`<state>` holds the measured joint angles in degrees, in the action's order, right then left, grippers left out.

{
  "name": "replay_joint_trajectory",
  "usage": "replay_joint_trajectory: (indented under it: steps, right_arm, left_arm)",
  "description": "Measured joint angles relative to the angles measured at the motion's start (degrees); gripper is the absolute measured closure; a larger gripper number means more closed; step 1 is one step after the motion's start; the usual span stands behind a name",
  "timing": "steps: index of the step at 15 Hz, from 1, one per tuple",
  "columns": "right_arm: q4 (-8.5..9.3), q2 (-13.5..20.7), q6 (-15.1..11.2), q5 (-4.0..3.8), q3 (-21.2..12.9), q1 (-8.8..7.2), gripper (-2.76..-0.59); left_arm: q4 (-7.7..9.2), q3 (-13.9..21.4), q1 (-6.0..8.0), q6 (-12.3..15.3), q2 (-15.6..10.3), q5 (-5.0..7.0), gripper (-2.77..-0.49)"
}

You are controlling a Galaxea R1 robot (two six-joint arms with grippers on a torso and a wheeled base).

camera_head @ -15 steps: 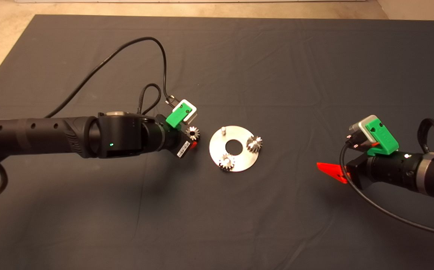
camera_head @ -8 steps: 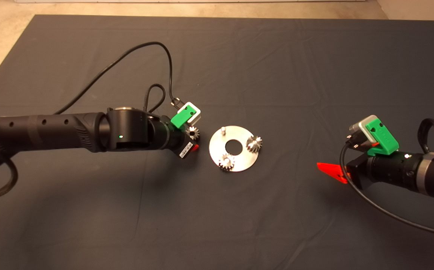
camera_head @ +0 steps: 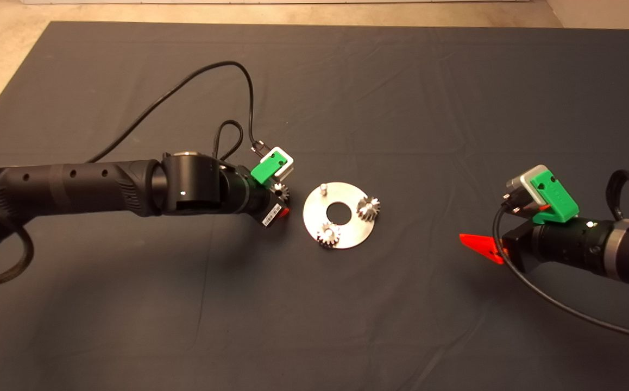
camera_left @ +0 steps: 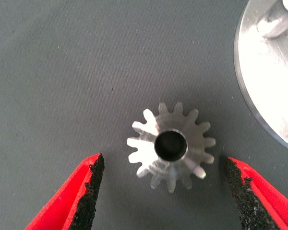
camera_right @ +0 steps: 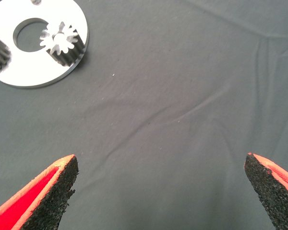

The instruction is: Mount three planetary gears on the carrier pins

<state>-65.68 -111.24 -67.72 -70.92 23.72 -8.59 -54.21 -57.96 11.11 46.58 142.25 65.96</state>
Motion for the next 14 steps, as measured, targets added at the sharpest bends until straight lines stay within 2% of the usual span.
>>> replay_joint_trajectory:
  steps: [2,4,7,14]
  right_arm:
    - [0.02,0.0,0.0,-0.18,0.0,0.0,-2.6]
    - [0.0,0.1,0.1,-0.38,0.0,0.0,-2.6]
    - [0.0,0.1,0.1,-0.46,0.0,0.0,-2.6]
    - [0.0,0.2,0.1,-0.54,0.0,0.0,-2.6]
  left_arm:
    - [0.0,-1.0,0.0,-0.2,0.8,-0.04,-1.75]
    - [0.0,-1.8,0.0,-0.2,1.3,-1.39,-1.75]
    - [0.0,-2.7,0.0,-0.2,1.6,-1.52,-1.75]
    - [0.02,-2.9,0.0,-0.8,1.7,-2.6,-1.48]
